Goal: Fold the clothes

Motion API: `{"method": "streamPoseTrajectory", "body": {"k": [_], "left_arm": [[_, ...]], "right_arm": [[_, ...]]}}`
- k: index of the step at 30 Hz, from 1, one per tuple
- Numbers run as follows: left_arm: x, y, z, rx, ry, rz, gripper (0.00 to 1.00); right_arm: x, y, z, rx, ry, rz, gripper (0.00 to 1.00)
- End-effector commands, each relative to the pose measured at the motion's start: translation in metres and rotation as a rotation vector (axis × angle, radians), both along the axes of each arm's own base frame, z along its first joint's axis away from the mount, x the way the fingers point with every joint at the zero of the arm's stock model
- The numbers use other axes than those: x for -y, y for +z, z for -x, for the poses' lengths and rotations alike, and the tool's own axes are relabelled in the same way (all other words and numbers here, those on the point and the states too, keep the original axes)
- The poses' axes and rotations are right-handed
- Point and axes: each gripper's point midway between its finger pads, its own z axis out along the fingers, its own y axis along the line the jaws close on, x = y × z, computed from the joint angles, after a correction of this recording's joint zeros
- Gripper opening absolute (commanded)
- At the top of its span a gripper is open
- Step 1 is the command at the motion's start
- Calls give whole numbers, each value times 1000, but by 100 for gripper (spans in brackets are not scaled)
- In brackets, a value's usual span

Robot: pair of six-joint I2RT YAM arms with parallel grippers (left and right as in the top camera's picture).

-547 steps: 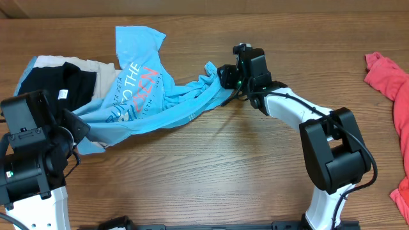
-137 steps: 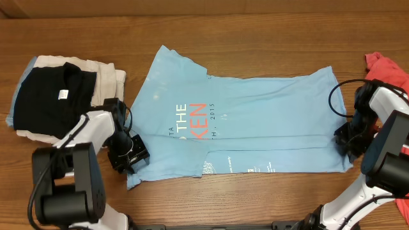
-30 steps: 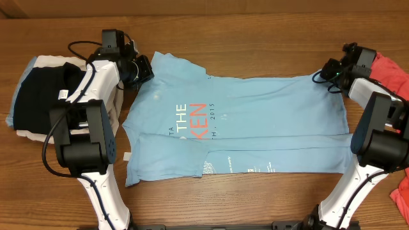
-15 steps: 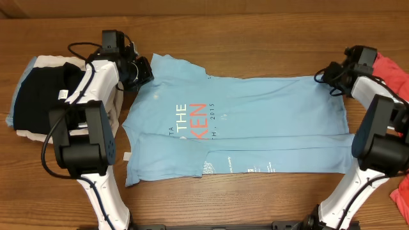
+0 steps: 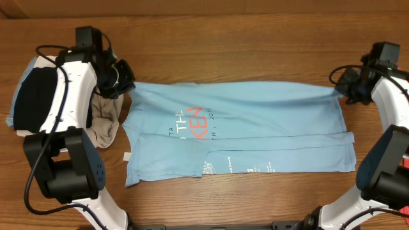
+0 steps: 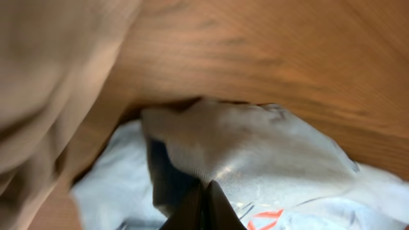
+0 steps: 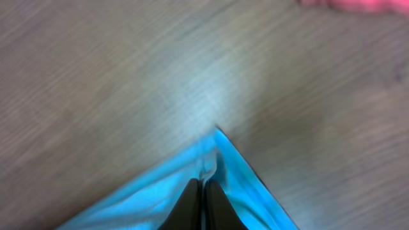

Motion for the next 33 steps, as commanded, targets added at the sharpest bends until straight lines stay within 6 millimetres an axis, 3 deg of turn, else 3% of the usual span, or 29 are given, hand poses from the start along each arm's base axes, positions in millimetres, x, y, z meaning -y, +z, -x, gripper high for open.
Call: {"method": "streamPoseTrajectory", "body": {"k": [1,5,8,11,18,25,33], "left_arm": [[-14,11,13,-27,24,-55,4],[-11,9,26,-77,3,-54,4],[-11,8,32,-98,-13,-54,4],[-9,7,38,-121,-20,-50,4],[7,6,59,-196,-91,-35,4],[21,8,83,-284,-171,-29,4],[14,9,115,-412,-211,-63,4]], "right_arm": [[2,5,25,-71,-40,-18,4],[5,-2,61,-202,-150,-48,4],[14,-2,74,-230,-235,-71,4],[25,3,81,-230,-284,-89,4],[40,43,80,-211,-319,-85,4],[32,42,99,-289,-325,-115,4],[27,42,122,-390,-330,-114,4]]}}
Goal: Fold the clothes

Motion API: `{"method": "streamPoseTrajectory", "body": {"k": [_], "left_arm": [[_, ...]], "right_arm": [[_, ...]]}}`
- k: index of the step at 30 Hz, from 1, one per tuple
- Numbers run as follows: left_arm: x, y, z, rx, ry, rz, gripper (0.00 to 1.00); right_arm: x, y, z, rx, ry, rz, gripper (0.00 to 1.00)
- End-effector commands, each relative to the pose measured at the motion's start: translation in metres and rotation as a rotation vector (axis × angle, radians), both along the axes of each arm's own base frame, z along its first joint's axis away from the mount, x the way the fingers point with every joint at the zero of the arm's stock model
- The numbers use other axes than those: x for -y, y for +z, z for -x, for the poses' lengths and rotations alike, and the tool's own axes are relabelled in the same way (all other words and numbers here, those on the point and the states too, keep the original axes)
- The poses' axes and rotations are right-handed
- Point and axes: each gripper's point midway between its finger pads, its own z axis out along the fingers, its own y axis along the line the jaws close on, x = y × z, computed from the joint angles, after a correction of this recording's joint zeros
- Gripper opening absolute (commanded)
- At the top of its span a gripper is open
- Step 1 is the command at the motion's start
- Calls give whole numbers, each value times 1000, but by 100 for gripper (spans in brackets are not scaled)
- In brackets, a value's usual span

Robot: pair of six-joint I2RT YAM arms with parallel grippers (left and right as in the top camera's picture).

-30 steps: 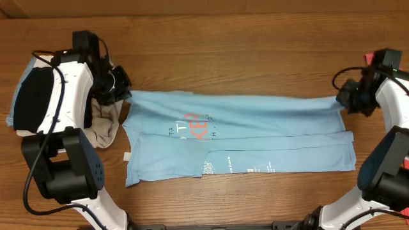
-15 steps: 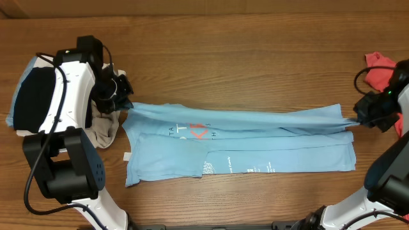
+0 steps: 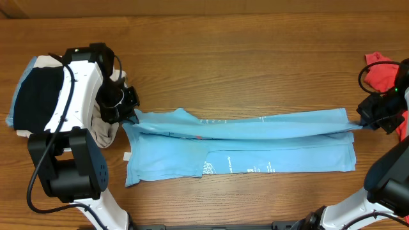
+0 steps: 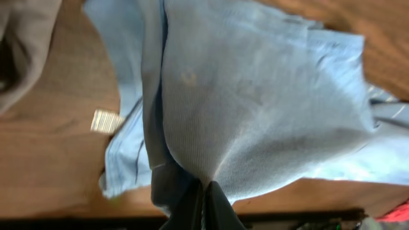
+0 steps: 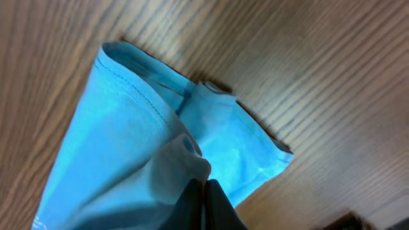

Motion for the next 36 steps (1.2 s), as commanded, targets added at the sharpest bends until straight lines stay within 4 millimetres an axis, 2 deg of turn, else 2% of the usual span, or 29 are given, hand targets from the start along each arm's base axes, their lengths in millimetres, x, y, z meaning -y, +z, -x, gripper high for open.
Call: {"method": "streamPoseTrajectory", "body": {"k": [1,4,9,13,21,25,28,31,33,36], "left_arm": [[-11,10,11,-1,-56,-61,4],[-21,6,21,-43,-69,-120,4],[-22,1,27,-70,-69,-130,4],[-19,-5,34,-95,-70,-117,4],[-2,-31,58,-169,-99,-77,4],[4,-35,66,-194,-114,-66,4],[4,-33,71,-212,-141,-64,10],[-2,-33,73,-221,-153,-94,13],[-4,-34,74,-222,-157,-106,20],[-4,-34,73,-221,-158,-110,26]], "right_arm": [[9,13,9,-14,-18,48,4],[4,14,19,-56,-16,32,4],[-2,14,35,-128,-13,12,4],[-6,10,43,-158,-16,-4,4],[-10,-13,61,-228,-9,-5,4],[-7,-18,64,-242,-13,15,5],[-4,-17,67,-255,-8,33,6],[2,-15,73,-288,-6,72,16],[9,-13,76,-307,-46,120,22],[10,-14,73,-296,-50,126,31]]}}
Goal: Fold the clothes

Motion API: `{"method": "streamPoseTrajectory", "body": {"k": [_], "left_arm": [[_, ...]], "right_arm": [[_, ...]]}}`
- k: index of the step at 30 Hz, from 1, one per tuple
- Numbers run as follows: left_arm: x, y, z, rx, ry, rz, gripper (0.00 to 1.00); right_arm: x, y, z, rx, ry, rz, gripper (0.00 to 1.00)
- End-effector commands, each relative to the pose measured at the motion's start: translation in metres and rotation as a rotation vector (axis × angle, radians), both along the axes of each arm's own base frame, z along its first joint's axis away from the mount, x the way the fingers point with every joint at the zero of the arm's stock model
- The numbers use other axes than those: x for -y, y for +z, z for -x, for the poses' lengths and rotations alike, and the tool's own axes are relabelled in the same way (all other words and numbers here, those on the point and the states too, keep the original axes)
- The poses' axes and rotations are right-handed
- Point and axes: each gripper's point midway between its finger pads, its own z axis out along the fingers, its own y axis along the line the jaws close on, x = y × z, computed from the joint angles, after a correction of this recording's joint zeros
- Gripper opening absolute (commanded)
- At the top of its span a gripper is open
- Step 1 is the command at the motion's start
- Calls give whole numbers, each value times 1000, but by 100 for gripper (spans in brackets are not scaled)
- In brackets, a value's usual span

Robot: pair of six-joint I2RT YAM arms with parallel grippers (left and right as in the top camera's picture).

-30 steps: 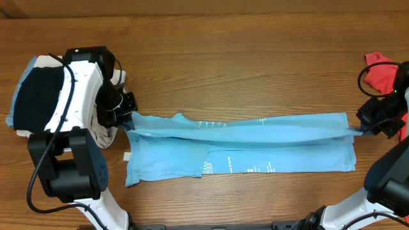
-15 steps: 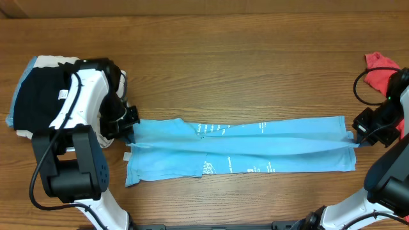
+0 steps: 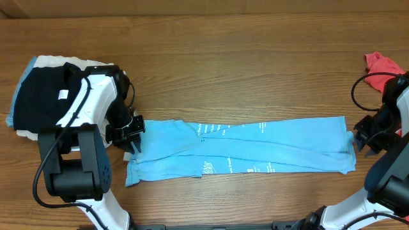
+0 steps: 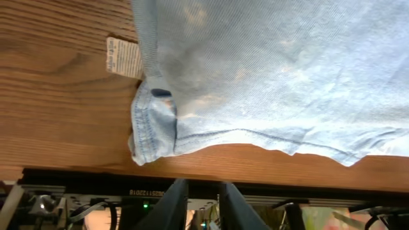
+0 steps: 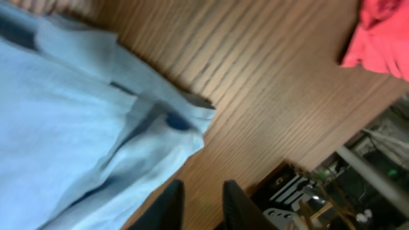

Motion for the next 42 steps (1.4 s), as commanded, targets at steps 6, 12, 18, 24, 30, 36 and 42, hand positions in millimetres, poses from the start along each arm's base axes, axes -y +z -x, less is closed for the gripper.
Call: {"method": "streamPoseTrajectory", "body": {"k": [6,12,18,24,30,36,42], "left_arm": [[-2,2,-7,61,-26,-15,30],[1,-4,-21,121,-24,-10,31],[3,-7,-29,158,-24,-13,33],[3,-7,-29,158,-24,-13,34],[3,-7,-29,157,-24,-13,34],[9,-9,-39,198,-9,24,32],[40,-3,-44,225,3,194,28]], "right_arm": [[4,1,-8,60,-35,32,54],[-17,-23,-21,158,74,-125,80],[-20,-44,-25,202,140,-144,91],[-25,-70,-34,283,193,-162,94],[-49,-88,-36,363,206,-266,80],[-42,-79,-62,456,199,-249,4],[-31,-68,-78,494,199,-210,4]]}}
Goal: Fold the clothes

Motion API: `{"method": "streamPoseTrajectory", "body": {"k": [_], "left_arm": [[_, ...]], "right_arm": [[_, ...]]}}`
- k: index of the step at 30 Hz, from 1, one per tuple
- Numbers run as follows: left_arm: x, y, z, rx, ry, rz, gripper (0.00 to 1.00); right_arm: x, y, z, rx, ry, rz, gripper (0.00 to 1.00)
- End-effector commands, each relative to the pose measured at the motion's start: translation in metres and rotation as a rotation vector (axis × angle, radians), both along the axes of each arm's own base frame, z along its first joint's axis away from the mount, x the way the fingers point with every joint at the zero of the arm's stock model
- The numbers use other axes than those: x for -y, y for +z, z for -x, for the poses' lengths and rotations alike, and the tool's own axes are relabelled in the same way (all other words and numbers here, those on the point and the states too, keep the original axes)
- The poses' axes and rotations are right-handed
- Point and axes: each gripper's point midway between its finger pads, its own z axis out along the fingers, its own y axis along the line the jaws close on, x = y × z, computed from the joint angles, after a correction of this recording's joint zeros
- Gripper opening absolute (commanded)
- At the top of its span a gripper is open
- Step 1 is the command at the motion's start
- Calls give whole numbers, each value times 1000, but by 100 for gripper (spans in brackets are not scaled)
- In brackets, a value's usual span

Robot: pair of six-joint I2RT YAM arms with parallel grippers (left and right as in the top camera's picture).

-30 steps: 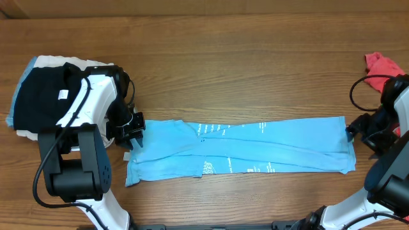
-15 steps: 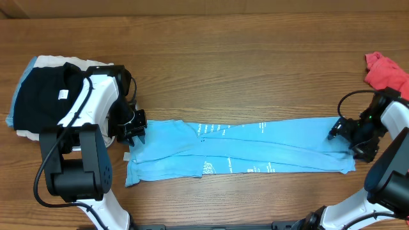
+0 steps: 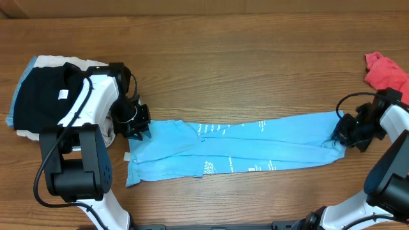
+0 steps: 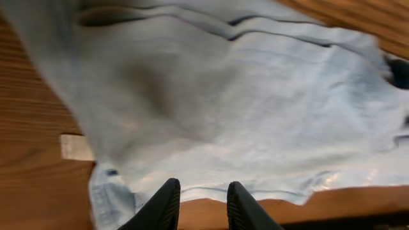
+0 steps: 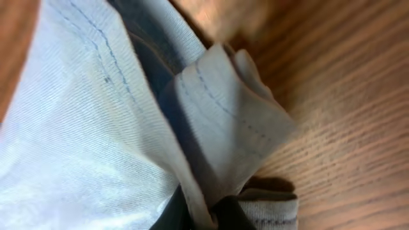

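The light blue shirt (image 3: 255, 144) lies folded into a long narrow strip across the front of the table. My left gripper (image 3: 136, 128) hovers at its upper left end; in the left wrist view this gripper (image 4: 203, 207) is open over the shirt (image 4: 255, 96), with nothing between its fingers. My right gripper (image 3: 343, 133) is at the strip's right end. In the right wrist view that gripper (image 5: 204, 214) is shut on a bunched fold of the shirt's hem (image 5: 223, 121).
A stack of clothes topped by a black garment (image 3: 38, 96) sits at the far left, beside the left arm. A red cloth (image 3: 382, 69) lies at the far right edge. A white tag (image 4: 77, 147) sticks out at the shirt's left edge.
My right gripper was open just off the shirt's right end; now it is on that end and shut on the hem, which has drawn inward. The left gripper moved slightly up and is still open.
Both grippers were shut on the far corners of the spread shirt. Then they held that edge raised over the middle. Then the shirt lay as a long strip with both grippers open at its ends. Now the right one grips the right end.
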Motion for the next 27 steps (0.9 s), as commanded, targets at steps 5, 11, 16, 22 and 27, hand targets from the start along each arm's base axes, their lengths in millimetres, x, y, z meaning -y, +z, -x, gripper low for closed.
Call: {"method": "streamPoseTrajectory", "body": {"k": [5,11,16,22,27], "left_arm": [[29,8,3,38,-93,72,11],[38,-13,19,3,-118,11,9],[38,-33,42,-59,-75,-10,9],[35,-61,39,-2,-15,-41,14],[30,-81,10,147,1,-79,20]], "right_arm": [[5,7,-10,27,-6,12,4],[5,7,-9,23,-6,10,4],[5,7,-10,25,-6,11,4],[4,7,-9,21,-10,8,4],[4,8,-9,16,-36,4,4]]}}
